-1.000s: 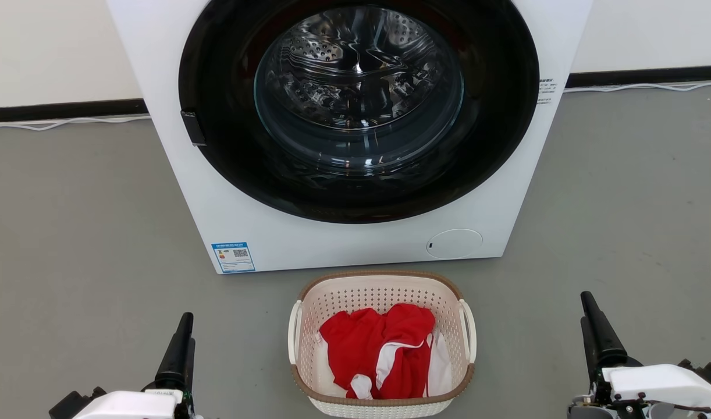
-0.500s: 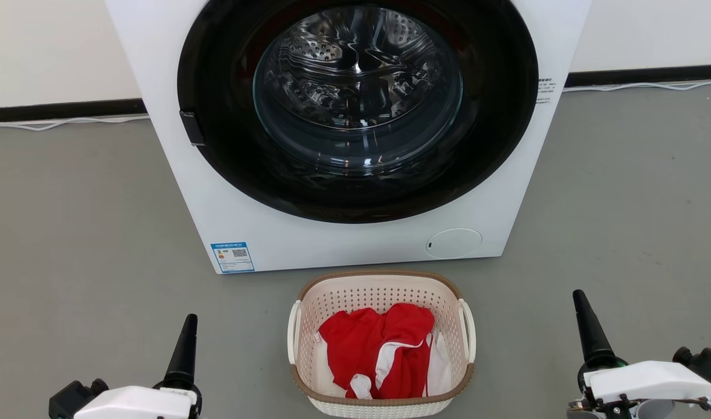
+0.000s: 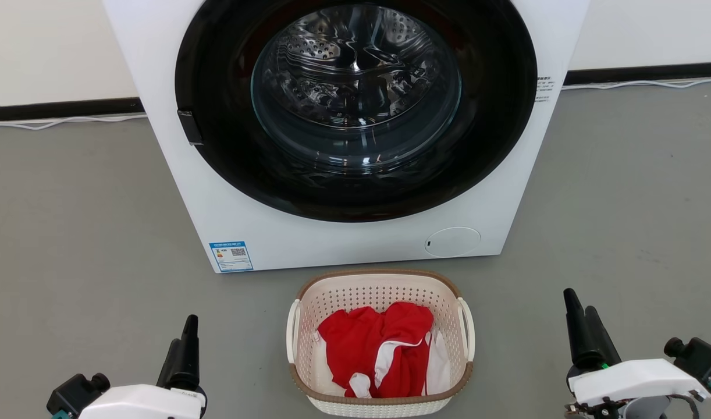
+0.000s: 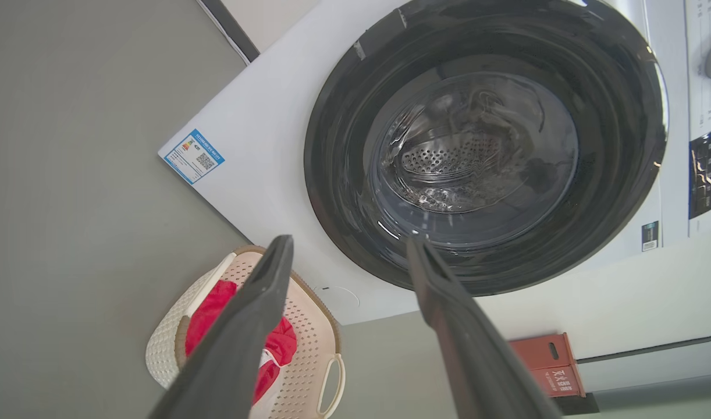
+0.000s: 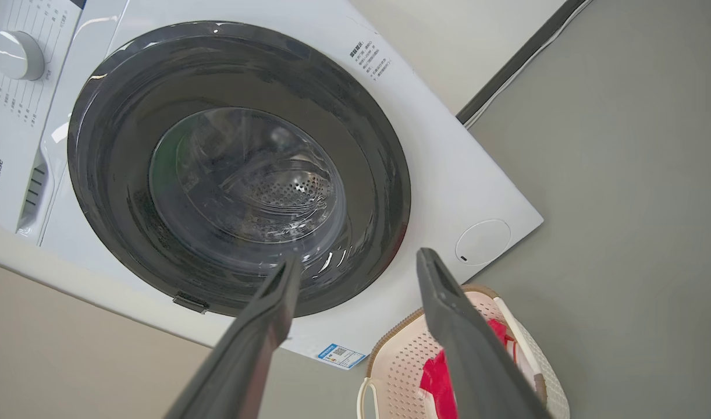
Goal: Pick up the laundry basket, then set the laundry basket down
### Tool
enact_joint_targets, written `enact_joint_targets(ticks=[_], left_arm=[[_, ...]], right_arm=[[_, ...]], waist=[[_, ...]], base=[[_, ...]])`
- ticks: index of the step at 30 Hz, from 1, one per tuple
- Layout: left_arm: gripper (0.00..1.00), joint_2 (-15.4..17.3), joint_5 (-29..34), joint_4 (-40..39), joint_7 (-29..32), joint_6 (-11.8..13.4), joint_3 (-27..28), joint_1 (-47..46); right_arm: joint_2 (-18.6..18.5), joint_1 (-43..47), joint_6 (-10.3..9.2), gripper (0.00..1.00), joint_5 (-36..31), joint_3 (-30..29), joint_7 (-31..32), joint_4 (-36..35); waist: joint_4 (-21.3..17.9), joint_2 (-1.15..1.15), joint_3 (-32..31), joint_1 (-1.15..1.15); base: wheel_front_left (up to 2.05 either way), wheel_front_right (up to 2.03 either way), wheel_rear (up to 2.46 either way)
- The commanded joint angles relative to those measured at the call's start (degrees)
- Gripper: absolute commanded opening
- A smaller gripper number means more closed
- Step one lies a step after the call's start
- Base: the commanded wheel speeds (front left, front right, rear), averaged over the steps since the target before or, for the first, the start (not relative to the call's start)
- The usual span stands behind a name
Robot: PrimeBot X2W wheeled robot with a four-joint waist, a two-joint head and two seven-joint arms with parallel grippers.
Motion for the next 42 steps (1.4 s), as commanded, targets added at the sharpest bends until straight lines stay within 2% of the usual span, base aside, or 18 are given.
enact_joint_targets(ticks=[1,19,42], left_arm=[[1.0,0.6,1.8,-1.4,-0.6,0.5,0.6,-1.6],[1.0,0.7,12.3,-0.6,-3.5,1.2,1.0,-1.6],[1.0,0.8,28.9,-0.6,-7.5,2.3,0.9,-1.3]], right_arm=[[-0.7,-2.0,0.22,1.0,-2.5,0.7,-1.0,-1.5],[-0.9,-2.6,0.28,1.0,-15.5,1.4,-3.9,-0.4],[-1.1,-3.2,0.36,1.0,-34.4,2.4,-7.9,0.8]], waist=[[0.0,0.0,0.0,0.0],[0.0,0.0,0.2,0.0],[0.1,0.0,0.4,0.0]], base=[[0.0,0.0,0.0],[0.0,0.0,0.0],[0.0,0.0,0.0]])
